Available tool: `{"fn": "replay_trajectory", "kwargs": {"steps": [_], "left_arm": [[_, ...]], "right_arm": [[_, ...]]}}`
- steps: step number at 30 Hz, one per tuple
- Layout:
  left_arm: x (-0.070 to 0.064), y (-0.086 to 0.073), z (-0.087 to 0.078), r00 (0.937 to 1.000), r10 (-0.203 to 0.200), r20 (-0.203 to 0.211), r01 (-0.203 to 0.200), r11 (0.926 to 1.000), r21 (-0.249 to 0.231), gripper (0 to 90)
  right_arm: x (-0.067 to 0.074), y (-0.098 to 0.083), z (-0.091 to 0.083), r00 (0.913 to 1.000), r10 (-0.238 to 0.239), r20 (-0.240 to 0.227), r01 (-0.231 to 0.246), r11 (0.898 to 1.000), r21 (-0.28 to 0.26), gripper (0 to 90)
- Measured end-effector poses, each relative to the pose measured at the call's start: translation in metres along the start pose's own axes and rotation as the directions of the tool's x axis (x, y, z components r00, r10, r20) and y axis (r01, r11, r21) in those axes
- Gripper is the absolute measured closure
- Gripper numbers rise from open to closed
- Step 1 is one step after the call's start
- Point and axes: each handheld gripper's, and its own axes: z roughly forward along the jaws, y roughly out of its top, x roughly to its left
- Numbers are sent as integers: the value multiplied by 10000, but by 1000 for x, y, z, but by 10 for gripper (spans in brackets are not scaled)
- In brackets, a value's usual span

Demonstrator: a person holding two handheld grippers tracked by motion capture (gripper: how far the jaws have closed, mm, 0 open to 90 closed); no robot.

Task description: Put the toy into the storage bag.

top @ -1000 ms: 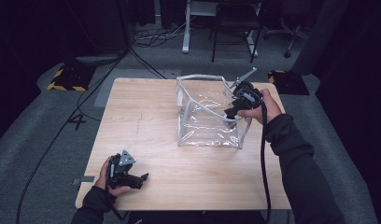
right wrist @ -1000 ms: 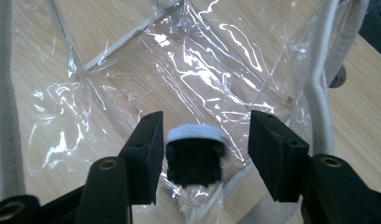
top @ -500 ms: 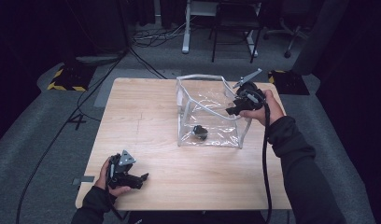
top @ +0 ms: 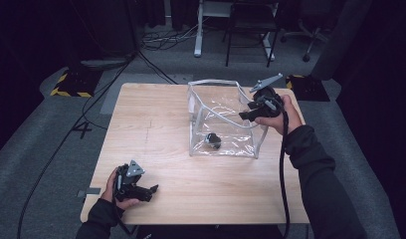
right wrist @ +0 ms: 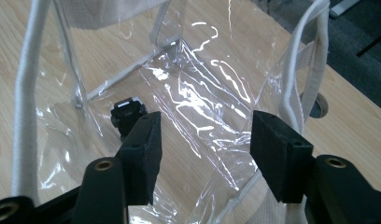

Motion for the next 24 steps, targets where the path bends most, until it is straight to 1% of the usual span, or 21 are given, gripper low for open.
{"fn": "replay_trajectory", "kwargs": {"steps": [2,4,6,8,9,10,12,13,14,15,17,18,19,21,23,24], "left_arm": [[0,0,0,10000,4,-3,-4,10000,0,7],[0,0,0,10000,3,-22,-3,10000,-2,6],[0,0,0,10000,-21,-7,21,10000,-21,6],[0,0,0,10000,-6,-8,6,10000,-8,6],[0,0,0,10000,-17,-8,17,10000,-18,6],[0,0,0,10000,6,-7,-6,10000,0,7],[0,0,0,10000,2,-6,-2,10000,0,7],[0,0,0,10000,2,-6,-2,10000,0,6],[0,0,0,10000,-29,-11,29,10000,-28,7],[0,0,0,10000,11,-12,-11,10000,2,7],[0,0,0,10000,7,-8,-7,10000,3,7],[0,0,0,10000,7,-8,-7,10000,3,7],[0,0,0,10000,12,-31,-12,10000,-20,7],[0,0,0,10000,12,-33,-12,10000,-21,7],[0,0,0,10000,15,-36,-15,10000,-25,7],[0,0,0,10000,12,-34,-12,10000,-18,7]], "right_arm": [[0,0,-2,9999,-88,115,89,9999,-102,439],[0,1,-3,9999,-22,160,25,9997,-224,426],[0,1,-3,9998,-86,176,91,9995,-307,420],[0,0,-4,9997,-41,253,52,9990,-437,401],[0,0,-5,9993,-86,366,109,9978,-658,394],[1,0,-5,9991,-43,415,72,9977,-680,386],[1,-1,-5,9986,-179,495,221,9961,-849,358],[1,-1,-6,9988,-157,469,195,9964,-827,346],[2,-1,-6,9989,-122,446,166,9950,-988,342],[3,-1,-6,9987,-28,512,82,9945,-1043,338],[3,-1,-8,9980,-50,628,121,9934,-1144,303],[3,-1,-8,9980,-50,628,121,9934,-1144,303],[3,-1,-9,9968,-32,794,137,9911,-1323,276],[3,-1,-10,9969,-32,791,148,9891,-1465,263],[4,-2,-11,9966,81,824,50,9874,-1579,249],[3,-3,-11,9960,-78,891,220,9870,-1595,236]]}}
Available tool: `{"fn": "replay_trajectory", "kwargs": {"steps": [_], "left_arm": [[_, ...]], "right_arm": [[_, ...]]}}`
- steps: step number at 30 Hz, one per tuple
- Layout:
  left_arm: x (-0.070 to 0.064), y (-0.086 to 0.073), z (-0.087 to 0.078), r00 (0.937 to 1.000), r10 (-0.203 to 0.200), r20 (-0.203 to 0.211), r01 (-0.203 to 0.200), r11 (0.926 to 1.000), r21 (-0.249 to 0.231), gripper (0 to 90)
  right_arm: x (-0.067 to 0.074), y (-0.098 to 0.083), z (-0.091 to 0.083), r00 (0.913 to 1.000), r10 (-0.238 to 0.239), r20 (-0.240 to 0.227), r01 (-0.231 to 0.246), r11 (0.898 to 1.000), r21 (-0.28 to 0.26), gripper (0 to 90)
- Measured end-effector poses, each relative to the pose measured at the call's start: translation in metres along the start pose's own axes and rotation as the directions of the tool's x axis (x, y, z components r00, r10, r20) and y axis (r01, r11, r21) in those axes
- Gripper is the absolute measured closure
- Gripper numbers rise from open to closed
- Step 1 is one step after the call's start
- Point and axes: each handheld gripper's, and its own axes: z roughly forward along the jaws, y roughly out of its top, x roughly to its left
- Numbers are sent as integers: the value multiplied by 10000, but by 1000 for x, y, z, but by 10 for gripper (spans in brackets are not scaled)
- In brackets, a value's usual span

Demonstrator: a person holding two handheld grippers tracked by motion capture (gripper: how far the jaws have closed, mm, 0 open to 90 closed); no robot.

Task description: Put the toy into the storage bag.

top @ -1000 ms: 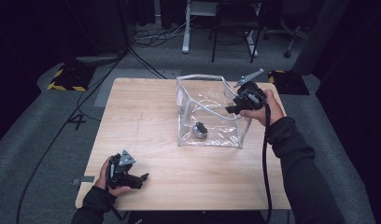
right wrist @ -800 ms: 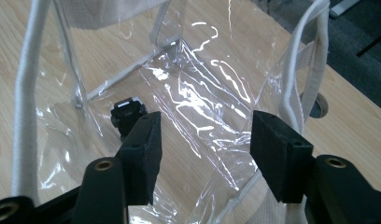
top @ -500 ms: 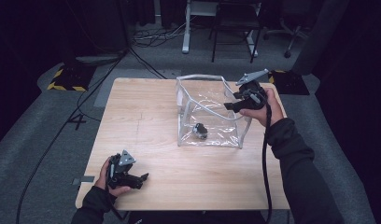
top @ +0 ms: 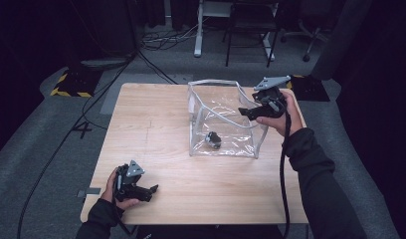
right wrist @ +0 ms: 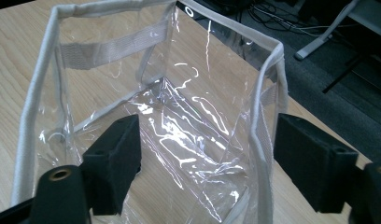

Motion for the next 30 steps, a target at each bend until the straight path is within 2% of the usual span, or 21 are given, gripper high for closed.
{"fn": "replay_trajectory", "kwargs": {"steps": [2,4,12,15,18,19,26,27,30], "left_arm": [[0,0,0,10000,-2,0,2,10000,-4,7],[0,0,0,10000,0,-1,0,10000,-5,7],[0,0,0,10000,4,-3,-4,10000,-3,7],[0,0,0,10000,3,-1,-3,10000,-4,7],[0,0,0,10000,5,0,-5,10000,-4,7],[0,0,0,10000,2,1,-2,10000,0,7],[0,0,0,10000,2,1,-2,10000,-2,7],[0,0,0,10000,8,-6,-8,10000,-2,7],[0,0,0,10000,4,0,-4,10000,-4,7]], "right_arm": [[0,-1,-1,10000,-56,-13,56,10000,-37,234],[1,-2,-1,9997,13,226,-11,10000,-93,231],[-2,-6,-8,9995,-87,314,96,9995,-311,223],[-3,-9,-13,9994,69,335,-57,9994,-353,218],[-4,-10,-16,9989,98,461,-78,9990,-430,221],[-6,-11,-17,9987,-43,501,65,9990,-449,226],[-7,-14,-25,9986,89,517,-62,9986,-533,234],[-9,-16,-27,9979,4,641,26,9989,-471,232],[-11,-18,-31,9977,84,669,-42,9980,-630,228]]}}
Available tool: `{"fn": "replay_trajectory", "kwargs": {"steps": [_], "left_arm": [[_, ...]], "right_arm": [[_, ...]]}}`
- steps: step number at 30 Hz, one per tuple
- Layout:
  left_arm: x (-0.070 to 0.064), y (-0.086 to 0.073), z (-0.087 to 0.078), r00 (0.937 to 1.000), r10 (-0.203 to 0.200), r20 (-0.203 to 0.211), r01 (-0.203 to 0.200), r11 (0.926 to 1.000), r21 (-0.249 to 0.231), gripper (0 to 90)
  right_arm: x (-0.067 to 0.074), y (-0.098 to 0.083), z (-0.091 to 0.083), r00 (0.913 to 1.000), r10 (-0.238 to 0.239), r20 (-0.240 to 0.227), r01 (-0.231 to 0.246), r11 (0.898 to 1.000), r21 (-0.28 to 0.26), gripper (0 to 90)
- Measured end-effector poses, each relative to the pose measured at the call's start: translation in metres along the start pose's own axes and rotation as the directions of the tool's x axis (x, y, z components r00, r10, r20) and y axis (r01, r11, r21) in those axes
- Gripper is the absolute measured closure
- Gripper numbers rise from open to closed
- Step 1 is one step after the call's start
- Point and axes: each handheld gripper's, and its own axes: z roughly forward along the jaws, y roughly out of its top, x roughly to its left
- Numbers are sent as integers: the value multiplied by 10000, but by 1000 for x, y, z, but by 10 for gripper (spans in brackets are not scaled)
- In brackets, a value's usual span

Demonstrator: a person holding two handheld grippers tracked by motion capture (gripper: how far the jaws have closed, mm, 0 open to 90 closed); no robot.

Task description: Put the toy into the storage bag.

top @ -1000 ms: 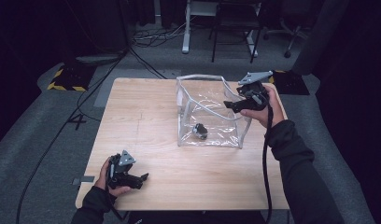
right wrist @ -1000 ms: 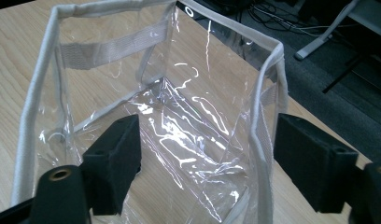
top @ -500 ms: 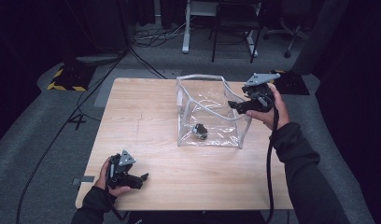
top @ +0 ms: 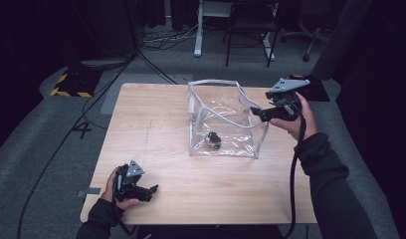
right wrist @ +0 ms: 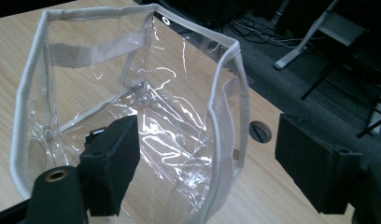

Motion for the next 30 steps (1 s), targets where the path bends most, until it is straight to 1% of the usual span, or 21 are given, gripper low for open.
{"fn": "replay_trajectory", "kwargs": {"steps": [4,5,6,7,9,10,13,15,19,20,21,22,25,27,30], "left_arm": [[0,0,0,10000,-1,-1,1,10000,2,7],[0,0,0,10000,7,-9,-7,10000,1,7],[0,0,0,10000,4,-7,-4,10000,0,7],[0,0,0,10000,-3,1,3,10000,1,7],[0,0,0,10000,-4,0,4,10000,0,7],[0,0,0,10000,-2,-1,2,10000,0,7],[0,0,0,10000,1,1,-1,10000,3,6],[0,0,0,10000,-1,-1,1,10000,0,6],[0,0,0,10000,11,-18,-11,10000,-5,7],[0,0,0,10000,0,-4,0,10000,-3,7],[0,0,0,10000,1,1,-1,10000,3,7],[0,0,0,10000,-1,-1,1,10000,1,7],[0,0,0,10000,-4,0,4,10000,2,7],[0,0,0,10000,15,-23,-15,10000,-9,7],[0,0,0,10000,13,-23,-13,10000,-10,7]], "right_arm": [[-5,-4,-6,9998,120,146,-119,9999,-31,226],[-6,-5,-7,9997,132,197,-131,9999,-76,225],[-7,-7,-9,9995,272,172,-269,9995,-171,224],[-8,-8,-10,9994,309,169,-305,9993,-233,224],[-9,-9,-11,9991,382,161,-378,9990,-243,223],[-10,-12,-13,9989,413,232,-409,9990,-197,221],[-12,-14,-15,9987,380,335,-374,9991,-175,221],[-14,-18,-17,9979,480,432,-472,9987,-204,223],[-18,-22,-22,9979,469,437,-457,9986,-279,227],[-19,-24,-23,9975,418,570,-404,9989,-256,227],[-20,-25,-25,9968,490,625,-474,9985,-267,227],[-21,-26,-27,9969,454,636,-436,9986,-294,228],[-25,-31,-31,9960,592,674,-565,9976,-411,230],[-26,-34,-34,9958,573,713,-549,9979,-356,230],[-27,-39,-36,9951,648,745,-618,9972,-417,232]]}}
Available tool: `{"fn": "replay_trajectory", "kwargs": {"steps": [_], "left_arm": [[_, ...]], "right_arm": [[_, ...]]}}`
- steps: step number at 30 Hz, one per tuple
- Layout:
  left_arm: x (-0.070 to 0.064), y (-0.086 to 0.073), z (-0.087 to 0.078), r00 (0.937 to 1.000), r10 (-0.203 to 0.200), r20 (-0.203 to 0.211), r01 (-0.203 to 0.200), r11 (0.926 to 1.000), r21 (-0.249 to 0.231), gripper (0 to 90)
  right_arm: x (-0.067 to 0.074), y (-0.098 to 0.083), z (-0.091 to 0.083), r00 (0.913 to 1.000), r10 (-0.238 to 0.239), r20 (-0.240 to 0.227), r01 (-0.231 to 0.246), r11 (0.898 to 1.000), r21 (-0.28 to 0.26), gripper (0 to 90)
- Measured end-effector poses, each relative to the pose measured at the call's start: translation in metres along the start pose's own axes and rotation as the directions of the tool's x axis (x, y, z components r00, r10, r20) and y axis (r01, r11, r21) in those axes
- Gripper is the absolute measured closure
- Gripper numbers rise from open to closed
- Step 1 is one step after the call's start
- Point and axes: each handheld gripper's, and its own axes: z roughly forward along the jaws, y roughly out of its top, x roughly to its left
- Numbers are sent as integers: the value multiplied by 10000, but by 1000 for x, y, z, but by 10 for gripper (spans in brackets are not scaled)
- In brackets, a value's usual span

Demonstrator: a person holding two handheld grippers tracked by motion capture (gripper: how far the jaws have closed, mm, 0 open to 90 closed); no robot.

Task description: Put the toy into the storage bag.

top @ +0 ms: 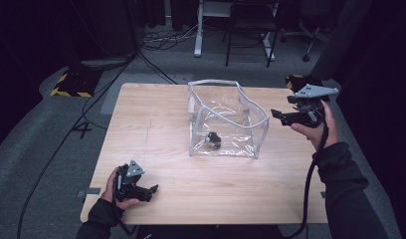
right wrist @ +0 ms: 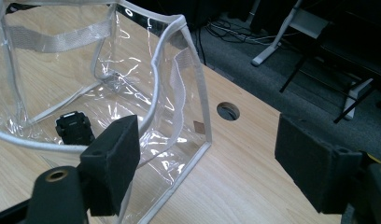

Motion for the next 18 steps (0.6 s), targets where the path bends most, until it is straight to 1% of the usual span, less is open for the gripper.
{"fn": "replay_trajectory", "kwargs": {"steps": [3,5,6,11,14,16,18], "left_arm": [[0,0,0,10000,-2,0,2,10000,3,7],[0,0,0,10000,-6,6,6,10000,7,7],[0,0,0,10000,-6,6,6,10000,7,7],[0,0,0,10000,-12,22,12,10000,9,7],[0,0,0,10000,-14,24,14,10000,5,7],[0,0,0,10000,-15,24,15,10000,10,6],[0,0,0,10000,-10,20,10,10000,5,7]], "right_arm": [[-1,-5,-1,9999,154,-5,-154,9998,-88,234],[-1,-8,-1,9999,153,7,-153,9998,-83,234],[-1,-9,-1,9999,84,79,-84,10000,7,234],[0,-15,1,9999,-92,136,90,9999,115,240],[2,-19,2,9999,-103,28,102,9999,130,243],[3,-21,3,9998,-190,101,188,9996,221,243],[4,-23,4,9996,-280,26,279,9993,247,244]]}}
